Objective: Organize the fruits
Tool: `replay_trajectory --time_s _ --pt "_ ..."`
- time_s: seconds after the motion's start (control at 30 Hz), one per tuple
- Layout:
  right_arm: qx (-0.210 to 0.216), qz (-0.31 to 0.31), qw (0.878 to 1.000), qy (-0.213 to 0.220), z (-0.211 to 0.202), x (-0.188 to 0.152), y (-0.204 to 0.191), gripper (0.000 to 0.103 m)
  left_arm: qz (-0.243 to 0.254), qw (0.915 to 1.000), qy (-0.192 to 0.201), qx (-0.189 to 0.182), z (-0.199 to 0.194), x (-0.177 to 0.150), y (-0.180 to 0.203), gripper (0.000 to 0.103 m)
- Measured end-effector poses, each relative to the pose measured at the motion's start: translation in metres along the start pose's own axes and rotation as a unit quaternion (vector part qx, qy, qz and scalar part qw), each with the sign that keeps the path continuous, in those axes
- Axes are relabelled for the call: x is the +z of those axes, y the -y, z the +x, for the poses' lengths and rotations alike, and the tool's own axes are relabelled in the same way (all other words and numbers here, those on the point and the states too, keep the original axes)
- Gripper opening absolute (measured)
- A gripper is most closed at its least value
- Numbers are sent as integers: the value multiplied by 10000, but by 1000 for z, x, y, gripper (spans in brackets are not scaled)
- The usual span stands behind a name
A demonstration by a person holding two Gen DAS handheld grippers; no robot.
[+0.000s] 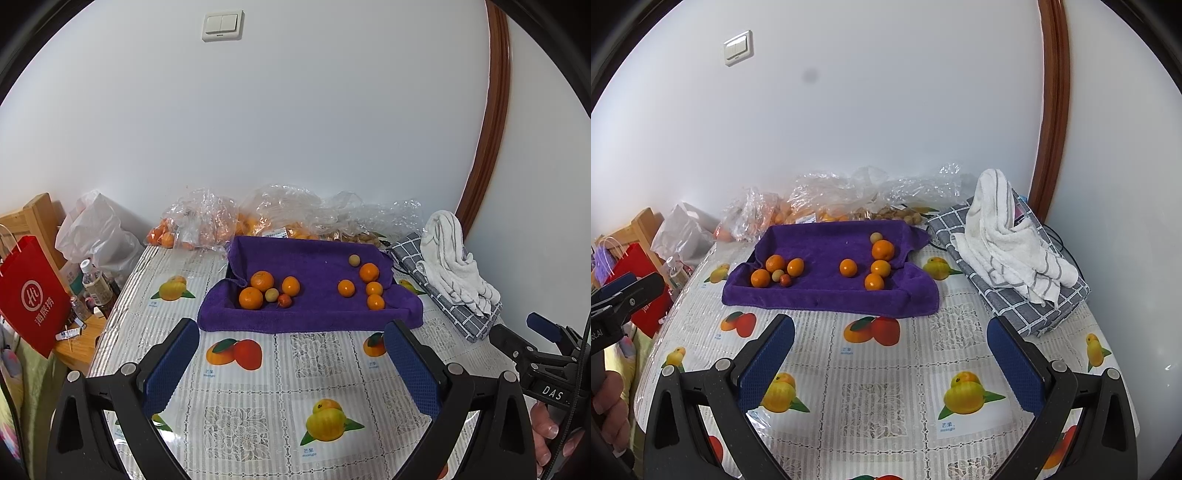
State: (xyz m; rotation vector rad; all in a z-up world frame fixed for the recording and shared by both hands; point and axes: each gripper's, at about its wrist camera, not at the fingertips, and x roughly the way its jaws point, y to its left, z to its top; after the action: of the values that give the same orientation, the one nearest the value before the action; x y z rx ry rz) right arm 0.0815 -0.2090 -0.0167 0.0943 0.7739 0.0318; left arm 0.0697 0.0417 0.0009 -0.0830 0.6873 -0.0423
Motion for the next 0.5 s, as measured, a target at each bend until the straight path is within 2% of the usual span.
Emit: replay_trajectory --time_s 0.5 --pt "-3 9 10000 10 -1 1 0 102 0 10000 4 -4 0 -1 3 101"
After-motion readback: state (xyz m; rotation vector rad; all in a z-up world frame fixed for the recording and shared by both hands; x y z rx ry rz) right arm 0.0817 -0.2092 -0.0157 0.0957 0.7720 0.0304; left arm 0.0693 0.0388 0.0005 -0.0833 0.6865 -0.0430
